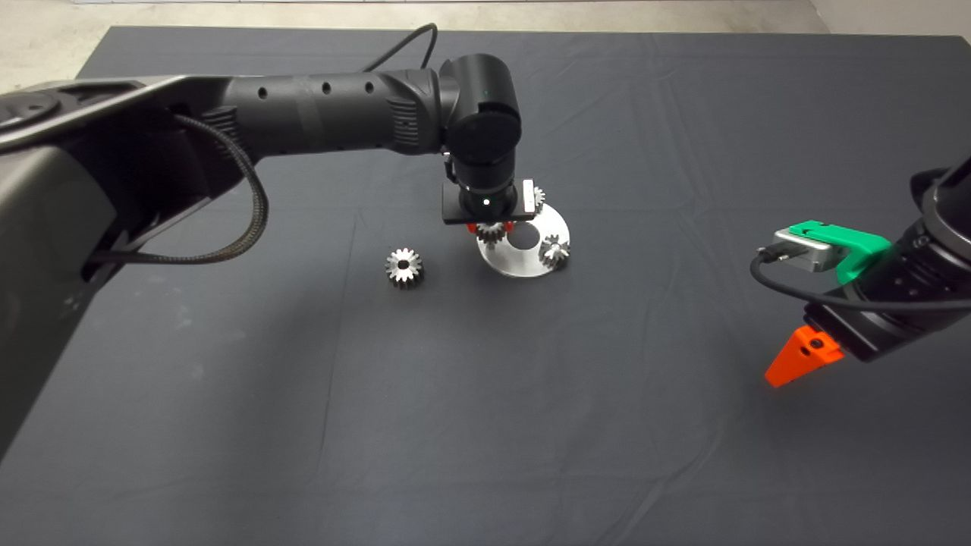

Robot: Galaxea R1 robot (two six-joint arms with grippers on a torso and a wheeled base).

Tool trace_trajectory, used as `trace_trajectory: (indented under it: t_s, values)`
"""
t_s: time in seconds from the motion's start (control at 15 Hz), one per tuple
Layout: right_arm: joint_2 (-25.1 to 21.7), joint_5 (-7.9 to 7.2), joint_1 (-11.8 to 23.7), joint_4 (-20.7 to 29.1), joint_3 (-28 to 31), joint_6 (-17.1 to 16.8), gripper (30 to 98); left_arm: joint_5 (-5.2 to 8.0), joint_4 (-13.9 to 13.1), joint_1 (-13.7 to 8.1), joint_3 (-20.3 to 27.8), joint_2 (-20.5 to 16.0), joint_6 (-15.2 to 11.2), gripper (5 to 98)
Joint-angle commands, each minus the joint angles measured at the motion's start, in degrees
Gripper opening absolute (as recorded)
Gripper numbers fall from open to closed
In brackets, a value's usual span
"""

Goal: Remove an incorrectly installed larger gear and replace it with the correct smaller gear

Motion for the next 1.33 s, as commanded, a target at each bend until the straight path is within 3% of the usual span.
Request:
trace_trajectory:
  t_s: [0.0,1.27]
  values:
    - [-0.26,-6.69,1.73,0.82,0.22,-0.38,97.7,0.47,0.18,0.03,0.79,0.24,0.09,34.4]
    - [-0.52,-6.69,1.73,0.73,0.22,-0.38,97.7,0.29,0.53,1.00,1.23,0.24,0.17,38.1]
